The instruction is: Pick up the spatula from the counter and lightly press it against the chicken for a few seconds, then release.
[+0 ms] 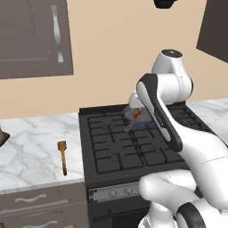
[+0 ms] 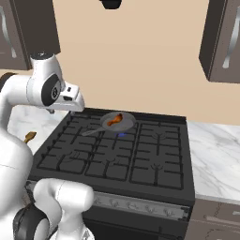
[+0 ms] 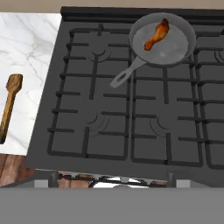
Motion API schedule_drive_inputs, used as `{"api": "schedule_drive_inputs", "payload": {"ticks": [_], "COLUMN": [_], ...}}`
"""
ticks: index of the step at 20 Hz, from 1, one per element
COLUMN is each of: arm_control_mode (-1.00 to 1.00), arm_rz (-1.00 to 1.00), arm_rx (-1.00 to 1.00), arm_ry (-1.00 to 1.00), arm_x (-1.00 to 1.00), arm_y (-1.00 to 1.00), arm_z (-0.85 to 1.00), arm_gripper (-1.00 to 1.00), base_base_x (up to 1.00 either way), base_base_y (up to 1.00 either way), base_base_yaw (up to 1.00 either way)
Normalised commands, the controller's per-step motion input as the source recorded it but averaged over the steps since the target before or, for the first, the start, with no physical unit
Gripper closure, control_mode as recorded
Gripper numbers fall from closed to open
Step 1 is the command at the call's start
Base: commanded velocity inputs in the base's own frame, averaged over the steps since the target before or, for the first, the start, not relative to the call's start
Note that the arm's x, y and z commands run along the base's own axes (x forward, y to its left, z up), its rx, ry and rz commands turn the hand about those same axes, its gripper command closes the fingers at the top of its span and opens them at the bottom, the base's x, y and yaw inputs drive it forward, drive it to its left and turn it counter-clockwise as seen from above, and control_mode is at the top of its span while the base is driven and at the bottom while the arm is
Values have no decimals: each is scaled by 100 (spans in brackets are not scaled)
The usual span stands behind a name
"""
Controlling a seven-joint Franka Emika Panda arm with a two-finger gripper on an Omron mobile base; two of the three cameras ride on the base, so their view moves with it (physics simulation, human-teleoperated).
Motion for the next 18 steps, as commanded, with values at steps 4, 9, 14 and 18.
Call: {"api": "schedule_drive_inputs", "payload": {"ticks": [4, 9, 14, 18], "arm_control_mode": [-100, -100, -100, -100], "arm_rz": [0, 0, 0, 0], "arm_rx": [0, 0, 7, 10], "arm_ry": [-1, 0, 0, 1], "arm_x": [-38, -35, -29, -33], "arm_y": [60, 59, 53, 41], "arm_z": [0, -12, -19, -5], "arm_gripper": [-100, -100, -100, -100], "base_base_x": [0, 0, 0, 0], "base_base_y": [0, 0, 0, 0], "base_base_yaw": [0, 0, 0, 0]}}
